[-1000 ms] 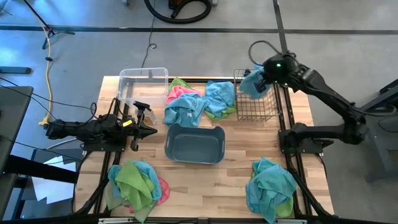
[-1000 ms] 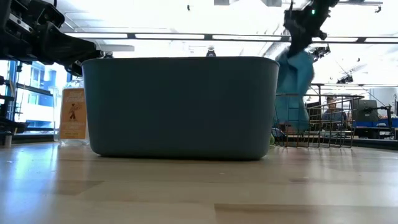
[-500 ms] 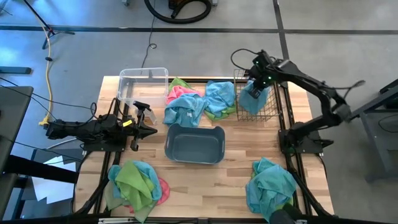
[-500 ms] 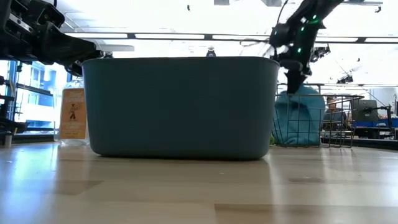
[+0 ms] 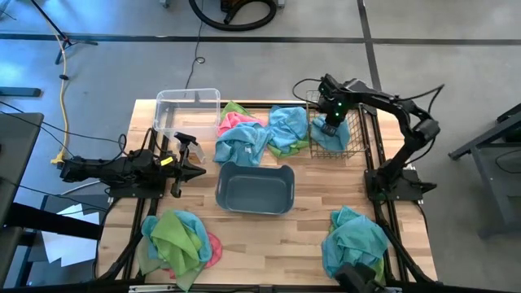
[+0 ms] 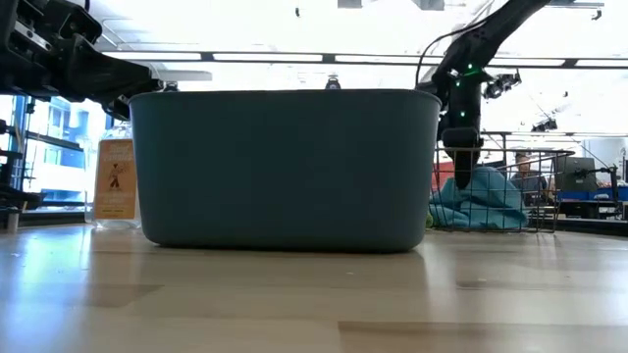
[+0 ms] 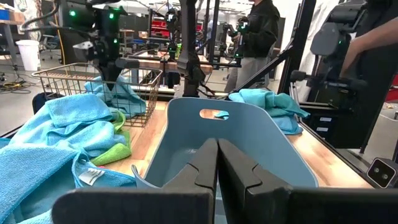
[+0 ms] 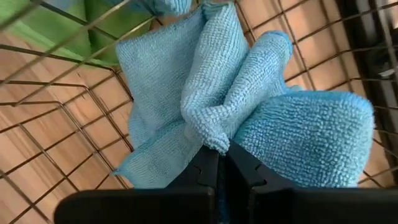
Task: Sort microfiber towel by color & place in baskets
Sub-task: Put the blue microfiber cloth into the gold wire basket
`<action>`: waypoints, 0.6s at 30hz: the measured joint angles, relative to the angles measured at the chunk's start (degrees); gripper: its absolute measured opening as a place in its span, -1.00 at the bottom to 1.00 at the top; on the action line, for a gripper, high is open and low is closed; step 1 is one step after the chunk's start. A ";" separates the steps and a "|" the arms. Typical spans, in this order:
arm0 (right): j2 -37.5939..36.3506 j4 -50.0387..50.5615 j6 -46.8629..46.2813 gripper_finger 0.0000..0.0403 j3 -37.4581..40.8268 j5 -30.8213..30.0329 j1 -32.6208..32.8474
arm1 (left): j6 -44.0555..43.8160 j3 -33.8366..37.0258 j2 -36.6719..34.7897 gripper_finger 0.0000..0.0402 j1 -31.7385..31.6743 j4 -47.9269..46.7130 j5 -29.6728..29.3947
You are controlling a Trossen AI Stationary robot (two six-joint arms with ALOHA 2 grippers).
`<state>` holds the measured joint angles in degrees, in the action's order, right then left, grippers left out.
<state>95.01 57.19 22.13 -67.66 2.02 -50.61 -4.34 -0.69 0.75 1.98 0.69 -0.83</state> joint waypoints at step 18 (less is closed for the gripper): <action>1.70 2.71 1.10 0.12 -0.05 -1.81 0.02 | 0.01 0.00 -0.02 -1.00 -0.02 -0.01 0.01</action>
<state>96.71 59.90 23.23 -67.71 0.21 -50.59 -4.33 -0.69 0.73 1.96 0.68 -0.82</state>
